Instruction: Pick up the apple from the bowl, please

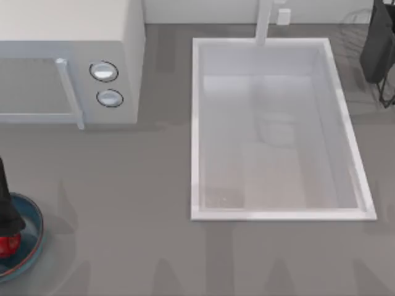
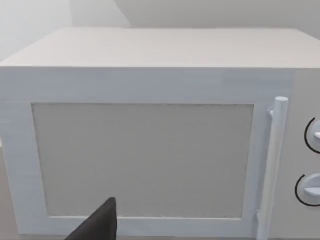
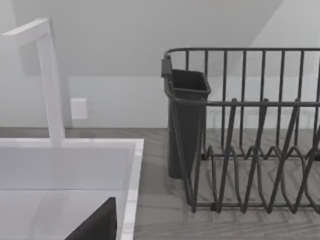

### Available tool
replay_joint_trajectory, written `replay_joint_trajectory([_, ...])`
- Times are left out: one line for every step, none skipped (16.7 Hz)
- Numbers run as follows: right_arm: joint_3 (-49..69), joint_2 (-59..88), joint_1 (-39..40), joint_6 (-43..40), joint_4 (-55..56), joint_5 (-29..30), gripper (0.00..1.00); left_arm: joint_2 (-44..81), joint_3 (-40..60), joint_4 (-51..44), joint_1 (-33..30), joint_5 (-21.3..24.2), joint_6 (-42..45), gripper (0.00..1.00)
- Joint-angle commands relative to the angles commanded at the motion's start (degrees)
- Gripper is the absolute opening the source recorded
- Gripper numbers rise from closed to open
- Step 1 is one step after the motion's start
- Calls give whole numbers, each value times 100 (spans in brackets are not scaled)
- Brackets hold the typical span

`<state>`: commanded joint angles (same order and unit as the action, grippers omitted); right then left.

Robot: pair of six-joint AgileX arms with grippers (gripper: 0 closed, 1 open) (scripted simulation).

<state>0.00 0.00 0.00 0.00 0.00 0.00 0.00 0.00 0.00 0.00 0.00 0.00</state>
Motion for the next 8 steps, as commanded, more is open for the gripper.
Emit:
replay_joint_trajectory([0,0,0,0,0,0,100,0,0,0,0,0,0,100])
replay_joint_trajectory([0,0,0,0,0,0,100,0,0,0,0,0,0,100])
replay_joint_trajectory([0,0,0,0,0,0,100,0,0,0,0,0,0,100])
replay_joint_trajectory([0,0,0,0,0,0,100,0,0,0,0,0,0,100])
replay_joint_trajectory([0,0,0,0,0,0,100,0,0,0,0,0,0,100])
replay_joint_trajectory([0,0,0,0,0,0,100,8,8,-8,0,0,1,100])
replay_joint_trajectory([0,0,0,0,0,0,100,73,67,-71,3,0,5,100])
replay_joint_trajectory([0,0,0,0,0,0,100,198,178,-192,9,0,13,100])
